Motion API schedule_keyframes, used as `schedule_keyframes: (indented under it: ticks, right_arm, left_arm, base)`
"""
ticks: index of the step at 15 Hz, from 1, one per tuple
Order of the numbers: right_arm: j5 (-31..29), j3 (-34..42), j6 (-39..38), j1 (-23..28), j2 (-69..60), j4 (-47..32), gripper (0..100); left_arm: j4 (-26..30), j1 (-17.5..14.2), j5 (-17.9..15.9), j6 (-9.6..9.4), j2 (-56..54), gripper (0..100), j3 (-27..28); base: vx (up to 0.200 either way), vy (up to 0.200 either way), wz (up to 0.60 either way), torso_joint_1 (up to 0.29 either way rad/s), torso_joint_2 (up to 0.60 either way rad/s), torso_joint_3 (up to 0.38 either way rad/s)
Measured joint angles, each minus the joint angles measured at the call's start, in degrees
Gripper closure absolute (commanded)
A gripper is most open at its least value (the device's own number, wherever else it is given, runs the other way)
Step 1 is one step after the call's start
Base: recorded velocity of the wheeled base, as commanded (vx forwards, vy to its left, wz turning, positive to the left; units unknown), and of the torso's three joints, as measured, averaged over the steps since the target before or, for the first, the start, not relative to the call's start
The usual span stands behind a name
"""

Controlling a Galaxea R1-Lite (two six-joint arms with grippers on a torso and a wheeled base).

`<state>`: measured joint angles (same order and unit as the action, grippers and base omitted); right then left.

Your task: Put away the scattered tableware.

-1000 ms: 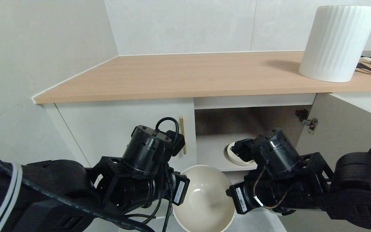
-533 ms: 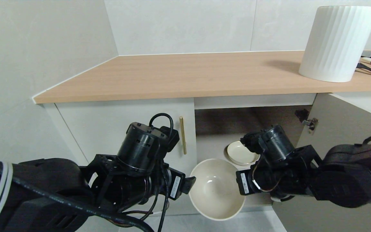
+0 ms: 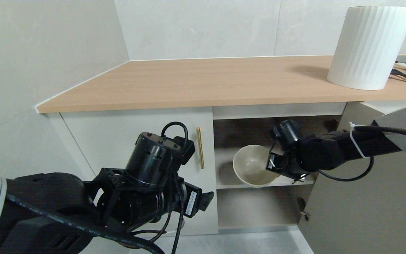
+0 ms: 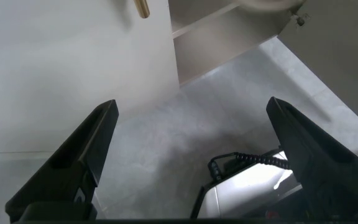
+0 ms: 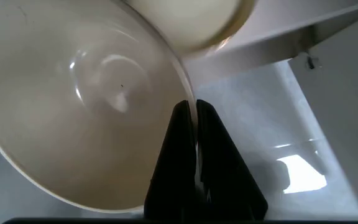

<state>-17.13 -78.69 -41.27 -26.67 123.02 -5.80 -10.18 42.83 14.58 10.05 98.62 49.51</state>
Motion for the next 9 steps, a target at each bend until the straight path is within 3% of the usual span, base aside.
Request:
schedule_keyframes:
  ticks: [9]
  right_arm:
    - [-3.28, -11.74, -4.69, 6.61, 10.64, -0.18, 100]
  left_arm:
    - [0.02, -0.02, -0.02, 0.21, 0.02, 0, 0.02]
  base:
    - [0.0, 0.0, 0.0, 0.0, 0.0, 0.0]
